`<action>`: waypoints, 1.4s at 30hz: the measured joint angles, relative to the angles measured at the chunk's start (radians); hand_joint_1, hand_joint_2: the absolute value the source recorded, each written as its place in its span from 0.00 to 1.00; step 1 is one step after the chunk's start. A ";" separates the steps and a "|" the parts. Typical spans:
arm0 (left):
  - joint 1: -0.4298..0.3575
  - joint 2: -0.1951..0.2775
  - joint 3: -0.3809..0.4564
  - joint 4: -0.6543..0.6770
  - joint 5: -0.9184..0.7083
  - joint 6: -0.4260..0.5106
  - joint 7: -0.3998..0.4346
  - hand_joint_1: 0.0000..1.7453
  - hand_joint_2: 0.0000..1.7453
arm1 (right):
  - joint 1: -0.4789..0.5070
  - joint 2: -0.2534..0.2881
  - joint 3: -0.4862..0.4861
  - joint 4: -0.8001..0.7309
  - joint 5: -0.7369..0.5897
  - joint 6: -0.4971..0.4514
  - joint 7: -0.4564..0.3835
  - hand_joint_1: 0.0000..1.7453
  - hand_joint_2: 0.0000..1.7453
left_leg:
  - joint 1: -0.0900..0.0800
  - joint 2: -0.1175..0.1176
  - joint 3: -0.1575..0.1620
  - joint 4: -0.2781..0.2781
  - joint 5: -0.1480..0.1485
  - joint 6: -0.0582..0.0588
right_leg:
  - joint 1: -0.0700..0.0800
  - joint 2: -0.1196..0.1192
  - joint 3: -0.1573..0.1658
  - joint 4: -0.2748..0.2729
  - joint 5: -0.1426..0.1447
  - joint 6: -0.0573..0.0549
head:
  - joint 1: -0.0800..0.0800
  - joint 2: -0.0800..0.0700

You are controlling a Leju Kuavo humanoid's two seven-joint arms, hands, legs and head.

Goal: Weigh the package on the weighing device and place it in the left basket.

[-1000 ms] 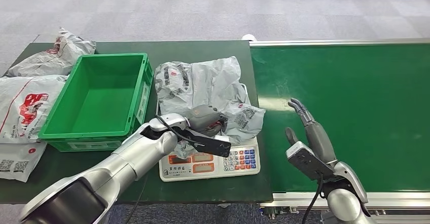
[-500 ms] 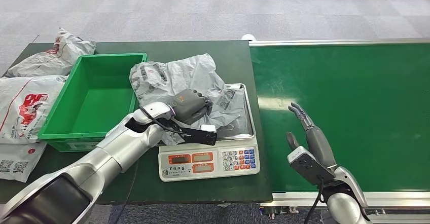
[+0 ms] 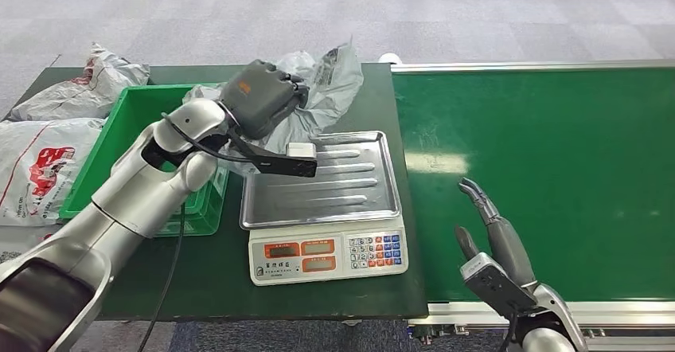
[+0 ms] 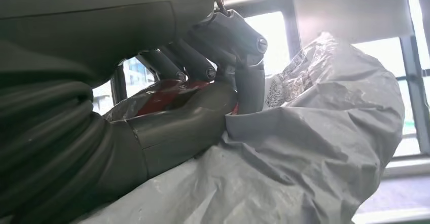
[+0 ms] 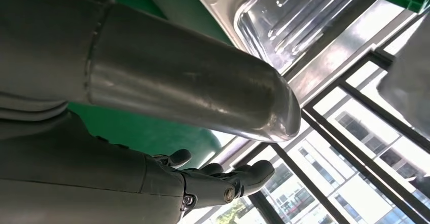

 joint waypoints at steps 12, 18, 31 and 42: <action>-0.065 0.111 0.047 -0.146 0.012 -0.044 -0.001 1.00 1.00 | 0.125 -0.038 -0.070 -0.094 -0.044 -0.017 -0.019 0.00 0.00 | 0.000 0.001 0.001 -0.001 0.000 0.000 | 0.000 0.001 0.001 0.000 0.000 0.000 | 0.000 0.000; 0.103 0.286 0.089 -0.197 0.083 -0.020 -0.070 1.00 1.00 | 0.212 -0.038 -0.141 -0.160 -0.062 -0.005 -0.026 0.00 0.00 | 0.000 0.007 0.005 -0.005 -0.001 -0.001 | 0.000 0.007 0.001 0.000 -0.001 -0.001 | 0.000 0.000; 0.619 0.488 0.254 -0.274 -0.004 0.098 -0.117 1.00 1.00 | 0.363 0.046 -0.262 -0.314 -0.013 0.040 -0.039 0.00 0.00 | 0.000 0.010 0.004 -0.006 -0.004 -0.004 | 0.000 0.010 -0.001 0.000 -0.004 -0.005 | 0.000 0.000; 0.938 0.432 0.476 -0.322 -0.128 0.171 -0.093 0.00 0.00 | 0.392 0.101 -0.313 -0.352 0.018 0.111 -0.058 0.00 0.00 | -0.001 0.015 0.009 -0.006 -0.008 -0.004 | -0.001 0.014 0.001 0.000 -0.005 -0.005 | 0.000 0.000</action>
